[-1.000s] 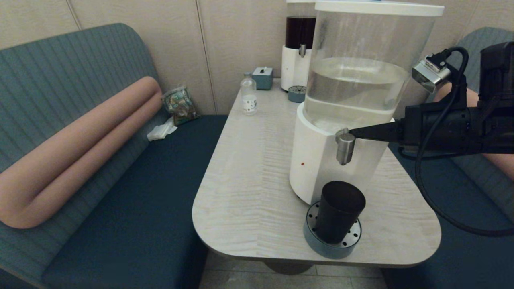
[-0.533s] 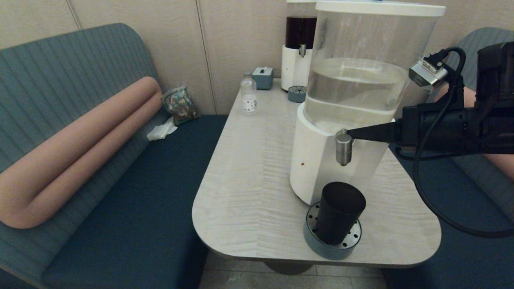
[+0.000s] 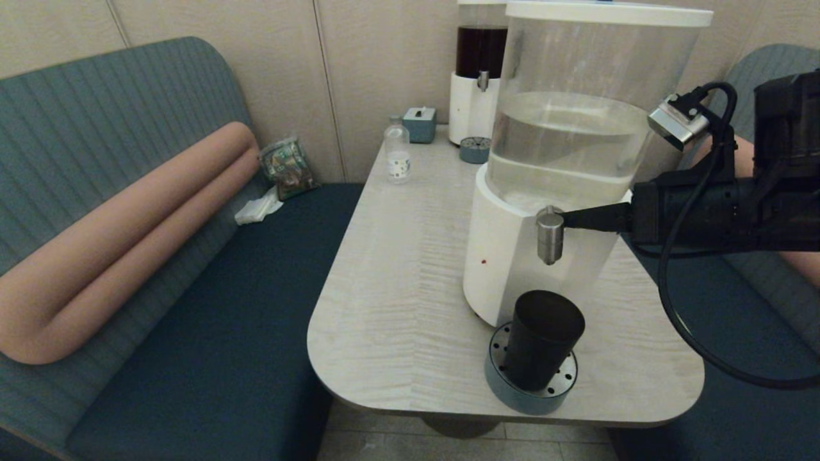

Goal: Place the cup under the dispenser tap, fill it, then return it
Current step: Turn on the faucet

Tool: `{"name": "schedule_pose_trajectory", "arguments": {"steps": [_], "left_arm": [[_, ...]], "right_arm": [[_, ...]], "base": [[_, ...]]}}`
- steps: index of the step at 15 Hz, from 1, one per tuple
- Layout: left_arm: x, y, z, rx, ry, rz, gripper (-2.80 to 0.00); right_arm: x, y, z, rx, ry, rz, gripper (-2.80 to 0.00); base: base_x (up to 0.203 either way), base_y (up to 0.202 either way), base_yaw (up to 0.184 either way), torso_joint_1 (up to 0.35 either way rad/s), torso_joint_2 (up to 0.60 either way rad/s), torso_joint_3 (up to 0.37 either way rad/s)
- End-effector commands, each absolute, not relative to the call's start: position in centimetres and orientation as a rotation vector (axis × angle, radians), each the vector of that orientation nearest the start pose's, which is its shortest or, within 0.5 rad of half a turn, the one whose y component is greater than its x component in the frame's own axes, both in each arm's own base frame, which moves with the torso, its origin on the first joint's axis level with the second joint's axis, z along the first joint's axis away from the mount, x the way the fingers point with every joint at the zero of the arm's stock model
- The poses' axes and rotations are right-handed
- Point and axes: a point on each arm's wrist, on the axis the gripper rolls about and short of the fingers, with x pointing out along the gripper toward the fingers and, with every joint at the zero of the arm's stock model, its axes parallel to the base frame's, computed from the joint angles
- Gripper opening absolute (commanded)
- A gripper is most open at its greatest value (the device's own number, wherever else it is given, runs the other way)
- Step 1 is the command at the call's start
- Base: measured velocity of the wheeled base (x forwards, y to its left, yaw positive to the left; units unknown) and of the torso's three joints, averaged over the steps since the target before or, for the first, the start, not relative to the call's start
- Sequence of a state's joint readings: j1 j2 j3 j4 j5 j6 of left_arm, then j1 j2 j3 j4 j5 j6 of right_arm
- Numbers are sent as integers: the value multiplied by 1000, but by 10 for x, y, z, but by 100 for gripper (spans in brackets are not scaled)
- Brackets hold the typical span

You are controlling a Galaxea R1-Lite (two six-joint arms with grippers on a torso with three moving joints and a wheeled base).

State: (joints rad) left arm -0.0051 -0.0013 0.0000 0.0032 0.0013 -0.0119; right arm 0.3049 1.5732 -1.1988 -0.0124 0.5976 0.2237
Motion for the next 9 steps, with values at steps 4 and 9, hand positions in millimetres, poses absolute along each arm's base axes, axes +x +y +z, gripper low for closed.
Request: {"name": "schedule_pose_trajectory", "arguments": {"steps": [4, 9], "left_arm": [[-23, 0, 75, -12, 3, -3, -280], [-23, 0, 75, -12, 3, -4, -280]], "right_arm": [[264, 96, 273, 242, 446, 843, -280], [256, 93, 280, 230, 413, 820, -280]], "base": [[0, 0, 0, 0, 0, 0], [0, 0, 0, 0, 0, 0]]}}
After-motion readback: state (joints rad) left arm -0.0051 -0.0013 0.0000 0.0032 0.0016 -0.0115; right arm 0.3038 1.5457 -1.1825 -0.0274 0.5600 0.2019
